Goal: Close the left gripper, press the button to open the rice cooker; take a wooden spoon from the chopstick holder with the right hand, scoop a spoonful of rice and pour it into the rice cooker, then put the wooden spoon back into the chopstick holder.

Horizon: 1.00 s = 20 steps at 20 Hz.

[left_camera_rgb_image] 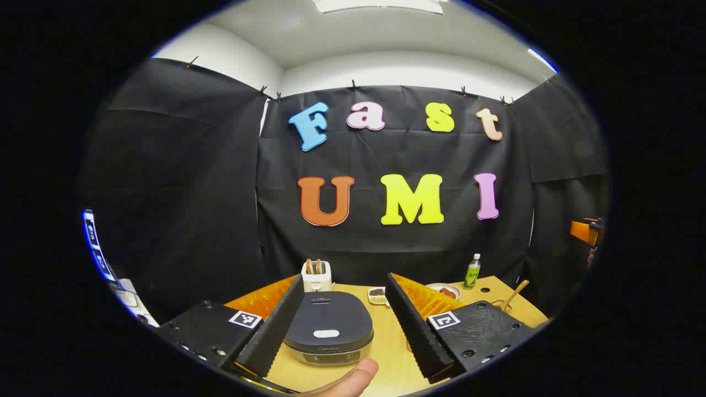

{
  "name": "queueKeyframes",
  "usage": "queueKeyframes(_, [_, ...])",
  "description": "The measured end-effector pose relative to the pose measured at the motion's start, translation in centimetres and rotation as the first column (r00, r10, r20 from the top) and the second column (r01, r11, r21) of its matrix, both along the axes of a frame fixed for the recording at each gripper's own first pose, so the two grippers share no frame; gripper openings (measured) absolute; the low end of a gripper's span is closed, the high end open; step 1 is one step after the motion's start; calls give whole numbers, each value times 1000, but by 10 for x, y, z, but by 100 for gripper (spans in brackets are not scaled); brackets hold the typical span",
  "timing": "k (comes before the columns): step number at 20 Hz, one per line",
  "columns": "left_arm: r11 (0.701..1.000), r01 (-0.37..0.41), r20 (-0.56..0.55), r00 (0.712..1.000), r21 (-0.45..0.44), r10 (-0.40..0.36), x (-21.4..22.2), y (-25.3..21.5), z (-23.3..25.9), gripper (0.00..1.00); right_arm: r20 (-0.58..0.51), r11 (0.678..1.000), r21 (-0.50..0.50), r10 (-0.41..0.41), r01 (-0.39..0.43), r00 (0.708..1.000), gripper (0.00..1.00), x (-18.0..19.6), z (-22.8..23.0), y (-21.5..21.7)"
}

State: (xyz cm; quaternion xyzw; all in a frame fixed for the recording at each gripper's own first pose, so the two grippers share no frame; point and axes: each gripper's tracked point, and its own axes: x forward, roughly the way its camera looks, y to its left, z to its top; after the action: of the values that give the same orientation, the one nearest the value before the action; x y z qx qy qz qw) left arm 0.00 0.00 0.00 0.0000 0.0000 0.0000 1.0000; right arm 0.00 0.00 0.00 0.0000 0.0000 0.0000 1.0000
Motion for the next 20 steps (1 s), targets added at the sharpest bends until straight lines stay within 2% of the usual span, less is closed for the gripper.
queueKeyframes(8, [999, -10, -1, 1000, 37, 10, -1, 4, -9, 94, -57, 1000, -3, 17, -18, 998, 100, 0, -12, -1])
queueKeyframes(12, [997, -61, 10, 998, 41, 61, 3, 16, -11, 93, -24, 1000, -27, 9, -9, 1000, 100, -4, -2, -9])
queueKeyframes(17, [996, -79, -41, 996, 34, 80, 20, 20, -36, 93, -22, 1000, -24, 19, -20, 1000, 100, -3, -13, -13])
queueKeyframes(19, [995, -90, -52, 994, 52, 92, 28, 23, -47, 90, -39, 999, -7, 33, -33, 999, 99, -1, -22, -14])
queueKeyframes(20, [994, -90, -64, 994, 56, 93, 32, 24, -53, 73, -51, 999, 14, 49, -48, 997, 100, 0, -25, -10])
